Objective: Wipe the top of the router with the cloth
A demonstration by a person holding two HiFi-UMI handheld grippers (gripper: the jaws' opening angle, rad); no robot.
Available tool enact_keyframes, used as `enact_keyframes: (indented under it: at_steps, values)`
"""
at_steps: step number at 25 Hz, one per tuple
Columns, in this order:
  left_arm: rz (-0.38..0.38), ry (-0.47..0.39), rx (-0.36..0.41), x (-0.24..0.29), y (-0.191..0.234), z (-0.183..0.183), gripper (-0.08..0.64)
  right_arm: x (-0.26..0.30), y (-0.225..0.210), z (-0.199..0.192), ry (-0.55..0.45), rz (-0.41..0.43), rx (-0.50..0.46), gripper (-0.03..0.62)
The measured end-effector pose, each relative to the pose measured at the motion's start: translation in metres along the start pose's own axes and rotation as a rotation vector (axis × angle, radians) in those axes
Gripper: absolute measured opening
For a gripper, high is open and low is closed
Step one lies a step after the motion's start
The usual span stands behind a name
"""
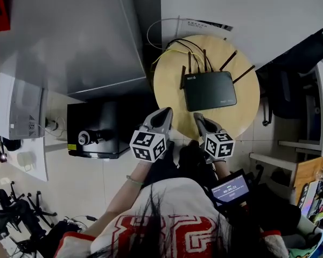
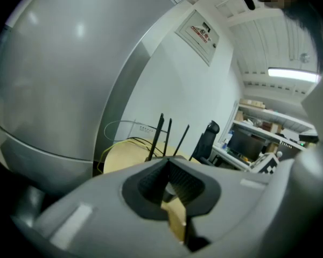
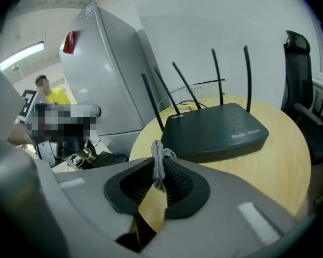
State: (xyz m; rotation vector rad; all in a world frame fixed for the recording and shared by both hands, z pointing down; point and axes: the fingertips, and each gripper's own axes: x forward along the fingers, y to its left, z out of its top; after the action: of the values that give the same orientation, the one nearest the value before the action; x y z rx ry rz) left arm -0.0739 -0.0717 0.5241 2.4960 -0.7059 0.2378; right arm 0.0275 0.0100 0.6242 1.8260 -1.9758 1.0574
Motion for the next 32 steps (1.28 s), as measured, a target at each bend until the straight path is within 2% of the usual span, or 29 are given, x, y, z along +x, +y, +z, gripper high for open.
enact_keyframes:
  at_steps: [5, 9, 15, 19, 24, 29, 32]
  values:
    - [0.005, -0.01, 0.027, 0.002, -0.025, -0.002, 0.0, -0.032, -0.027, 0.009, -0.088, -0.012, 0.045, 0.043]
    - [0.002, -0.013, 0.049, 0.009, -0.065, -0.015, 0.0, -0.071, -0.056, 0.014, -0.158, -0.022, 0.055, 0.043]
    - [0.013, 0.003, 0.036, 0.01, -0.143, -0.065, 0.0, -0.139, -0.096, -0.024, -0.164, -0.029, 0.061, 0.043]
    - [0.011, 0.036, 0.069, 0.006, -0.184, -0.092, 0.0, -0.167, -0.109, -0.041, -0.179, -0.014, 0.062, 0.043]
    - [0.017, 0.021, 0.091, -0.01, -0.205, -0.091, 0.0, -0.185, -0.09, -0.042, -0.213, 0.04, 0.054, 0.043]
    - [0.005, 0.009, 0.098, -0.021, -0.208, -0.088, 0.0, -0.196, -0.05, -0.029, -0.279, 0.121, 0.106, 0.043]
    - [-0.019, 0.009, 0.104, -0.033, -0.214, -0.089, 0.0, -0.199, -0.033, -0.027, -0.285, 0.128, 0.079, 0.043]
